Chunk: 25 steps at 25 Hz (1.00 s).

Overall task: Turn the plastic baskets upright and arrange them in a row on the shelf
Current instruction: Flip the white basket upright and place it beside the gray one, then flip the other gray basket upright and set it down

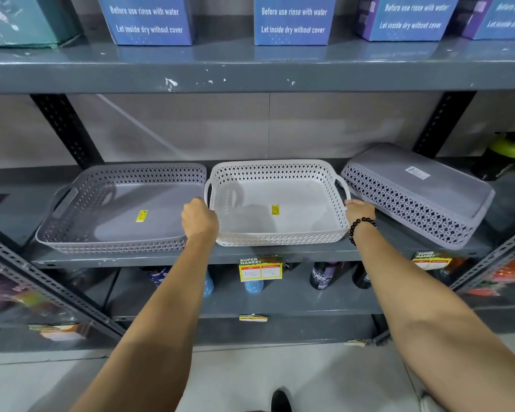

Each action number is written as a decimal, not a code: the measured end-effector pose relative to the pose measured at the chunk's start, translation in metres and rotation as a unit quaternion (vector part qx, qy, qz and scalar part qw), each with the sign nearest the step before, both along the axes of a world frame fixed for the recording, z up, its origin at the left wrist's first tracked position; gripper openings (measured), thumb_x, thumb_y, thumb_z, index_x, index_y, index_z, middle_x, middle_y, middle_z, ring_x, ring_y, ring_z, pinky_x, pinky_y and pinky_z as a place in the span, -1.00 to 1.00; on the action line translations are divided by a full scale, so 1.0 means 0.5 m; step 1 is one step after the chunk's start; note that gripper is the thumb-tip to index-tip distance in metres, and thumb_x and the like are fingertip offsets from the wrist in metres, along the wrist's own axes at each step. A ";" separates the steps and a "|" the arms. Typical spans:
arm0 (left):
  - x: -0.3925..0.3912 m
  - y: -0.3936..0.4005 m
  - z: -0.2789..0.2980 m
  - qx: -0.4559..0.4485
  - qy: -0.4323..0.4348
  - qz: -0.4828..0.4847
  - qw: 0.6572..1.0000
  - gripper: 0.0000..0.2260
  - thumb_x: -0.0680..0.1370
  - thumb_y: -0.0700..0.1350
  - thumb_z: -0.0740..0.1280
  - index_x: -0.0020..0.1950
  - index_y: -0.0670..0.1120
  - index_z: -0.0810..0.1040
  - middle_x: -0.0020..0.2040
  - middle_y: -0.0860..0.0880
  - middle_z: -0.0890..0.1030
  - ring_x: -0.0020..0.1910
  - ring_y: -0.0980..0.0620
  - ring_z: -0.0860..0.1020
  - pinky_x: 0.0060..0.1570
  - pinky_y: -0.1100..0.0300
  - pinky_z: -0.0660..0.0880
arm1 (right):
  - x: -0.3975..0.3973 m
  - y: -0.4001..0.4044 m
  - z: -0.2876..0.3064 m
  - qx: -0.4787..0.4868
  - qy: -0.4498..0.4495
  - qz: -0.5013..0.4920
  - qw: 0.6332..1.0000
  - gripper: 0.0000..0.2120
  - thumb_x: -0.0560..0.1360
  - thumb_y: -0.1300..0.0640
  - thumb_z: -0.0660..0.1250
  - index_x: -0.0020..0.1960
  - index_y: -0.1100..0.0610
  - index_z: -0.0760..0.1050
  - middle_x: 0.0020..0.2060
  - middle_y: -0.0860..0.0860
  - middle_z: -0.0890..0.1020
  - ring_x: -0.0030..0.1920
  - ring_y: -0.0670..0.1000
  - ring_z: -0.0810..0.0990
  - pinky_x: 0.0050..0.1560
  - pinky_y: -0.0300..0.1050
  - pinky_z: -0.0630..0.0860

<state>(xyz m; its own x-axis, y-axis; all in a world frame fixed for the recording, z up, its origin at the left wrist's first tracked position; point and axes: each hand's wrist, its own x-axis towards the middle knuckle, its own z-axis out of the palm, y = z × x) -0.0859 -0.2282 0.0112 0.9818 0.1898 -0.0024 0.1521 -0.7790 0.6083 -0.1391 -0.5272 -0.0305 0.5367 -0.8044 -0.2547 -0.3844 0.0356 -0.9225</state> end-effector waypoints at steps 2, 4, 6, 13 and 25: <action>0.000 -0.001 0.000 -0.003 0.000 0.003 1.000 -0.82 0.48 -0.46 0.19 0.02 -0.43 0.52 0.01 -0.36 0.63 0.03 -0.28 0.61 -0.06 -0.11 0.58 | -0.003 0.007 0.009 0.001 0.009 0.004 1.000 -0.68 0.55 0.25 0.15 0.23 0.24 0.55 0.20 0.19 0.60 -0.30 -0.04 0.46 -0.24 -0.23 0.42; 0.000 -0.001 0.001 -0.005 -0.004 0.009 1.000 -0.84 0.49 -0.42 0.21 0.01 -0.42 0.53 -0.01 -0.36 0.63 0.01 -0.29 0.61 -0.08 -0.09 0.58 | -0.005 0.006 0.012 -0.001 0.024 0.016 1.000 -0.69 0.56 0.23 0.16 0.23 0.26 0.54 0.14 0.18 0.61 -0.12 0.02 0.47 -0.19 -0.24 0.40; -0.002 -0.005 0.003 -0.005 -0.022 0.005 1.000 -0.86 0.52 -0.36 0.23 -0.01 -0.42 0.53 -0.03 -0.37 0.63 -0.01 -0.31 0.61 -0.11 -0.09 0.56 | -0.008 0.006 0.016 -0.008 0.031 0.023 0.999 -0.69 0.56 0.20 0.18 0.20 0.33 0.53 -0.01 0.19 0.60 -0.10 0.01 0.41 -0.24 -0.25 0.36; 0.023 -0.084 0.018 -0.026 -0.101 -0.091 0.990 -0.77 0.59 -0.19 0.24 0.17 -0.27 0.54 0.01 -0.27 0.67 -0.01 -0.23 0.63 -0.08 0.06 0.54 | -0.028 0.012 0.048 -0.056 -0.024 -0.015 0.998 -0.76 0.54 0.22 0.20 -0.04 0.31 0.62 -0.11 0.19 0.65 0.03 0.16 0.58 0.04 -0.11 0.49; 0.061 -0.576 0.036 -0.086 -0.097 -0.337 0.932 -0.64 0.58 -0.02 0.23 0.21 -0.27 0.51 0.13 -0.34 0.61 0.15 -0.30 0.55 0.12 -0.03 0.48 | -0.138 -0.283 0.115 -0.178 0.071 -0.156 0.969 -0.59 0.57 0.19 0.12 0.39 0.29 0.31 0.31 0.27 0.48 0.29 0.23 0.47 0.26 0.06 0.44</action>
<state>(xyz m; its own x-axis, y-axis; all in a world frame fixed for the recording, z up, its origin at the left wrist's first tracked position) -0.0555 -0.5163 0.0294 0.8628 -0.4577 0.2147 -0.4634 -0.5461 0.6979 -0.2083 -0.6687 0.0268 0.2322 -0.9725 0.0165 -0.5300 -0.1407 -0.8363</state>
